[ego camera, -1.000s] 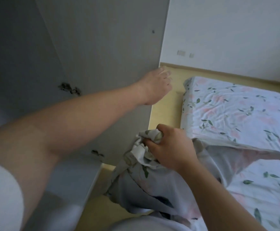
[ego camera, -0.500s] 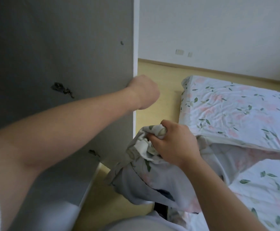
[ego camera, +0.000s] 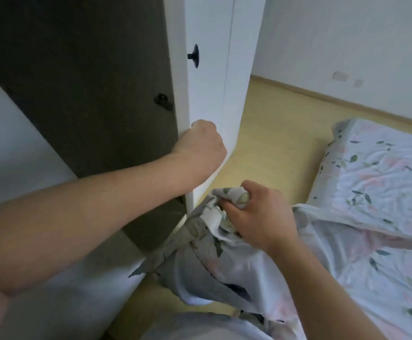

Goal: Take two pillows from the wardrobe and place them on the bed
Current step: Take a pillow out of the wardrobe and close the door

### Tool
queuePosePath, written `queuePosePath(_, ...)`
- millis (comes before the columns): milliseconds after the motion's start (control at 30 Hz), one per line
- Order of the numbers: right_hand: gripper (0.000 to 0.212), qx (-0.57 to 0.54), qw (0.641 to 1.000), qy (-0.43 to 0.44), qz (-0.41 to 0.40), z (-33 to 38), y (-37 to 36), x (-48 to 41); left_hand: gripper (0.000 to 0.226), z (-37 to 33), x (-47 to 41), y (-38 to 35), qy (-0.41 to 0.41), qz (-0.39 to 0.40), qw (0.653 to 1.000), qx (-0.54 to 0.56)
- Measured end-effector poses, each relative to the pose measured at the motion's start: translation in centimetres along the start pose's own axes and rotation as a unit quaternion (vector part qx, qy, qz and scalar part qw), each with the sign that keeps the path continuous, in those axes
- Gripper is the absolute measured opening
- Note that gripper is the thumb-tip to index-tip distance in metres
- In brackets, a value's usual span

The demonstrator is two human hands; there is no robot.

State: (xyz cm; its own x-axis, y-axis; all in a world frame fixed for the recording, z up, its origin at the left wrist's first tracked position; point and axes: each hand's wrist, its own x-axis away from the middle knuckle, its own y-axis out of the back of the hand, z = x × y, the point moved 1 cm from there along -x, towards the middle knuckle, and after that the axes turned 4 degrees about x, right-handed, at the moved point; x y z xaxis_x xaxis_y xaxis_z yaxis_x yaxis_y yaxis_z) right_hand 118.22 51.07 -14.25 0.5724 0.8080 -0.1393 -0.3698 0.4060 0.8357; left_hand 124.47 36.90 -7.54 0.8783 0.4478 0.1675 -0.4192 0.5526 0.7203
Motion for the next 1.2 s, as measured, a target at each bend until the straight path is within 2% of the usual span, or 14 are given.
queuePosePath(133, 0.041, 0.004, 0.999, 0.028, 0.028, 2.8, -1.6, 0.0, 0.042, 2.1, 2.7, -4.5, 0.069, 0.03, 0.991, -0.107)
queuePosePath(300, 0.039, 0.008, 0.997, 0.061, 0.042, 5.6, -3.1, -0.1, 0.06, 6.8, 5.4, -10.9, 0.143, 0.01, 0.983, -0.116)
queuePosePath(600, 0.044, -0.006, 0.997, 0.069, 0.031, 9.4, -3.6, -1.6, 0.079, 12.1, 7.1, -17.5, 0.117, -0.013, 0.979, -0.167)
queuePosePath(767, 0.045, -0.006, 0.997, 0.07, 0.011, 10.1, -3.2, -2.1, 0.082, 14.9, 8.1, -19.5, 0.13, -0.029, 0.98, -0.149)
queuePosePath(967, 0.042, -0.002, 0.998, 0.062, 0.005, 10.0, -3.0, -2.5, 0.083, 16.2, 8.4, -19.8, 0.128, -0.001, 0.984, -0.123)
queuePosePath(1100, 0.038, 0.003, 0.999, 0.051, 0.007, 9.4, -2.9, -2.8, 0.084, 15.8, 8.1, -18.7, 0.148, 0.014, 0.988, -0.036)
queuePosePath(1200, 0.038, -0.003, 1.0, 0.028, 0.008, 8.7, -2.9, -3.1, 0.094, 13.8, 7.4, -16.3, 0.151, 0.052, 0.967, 0.2)
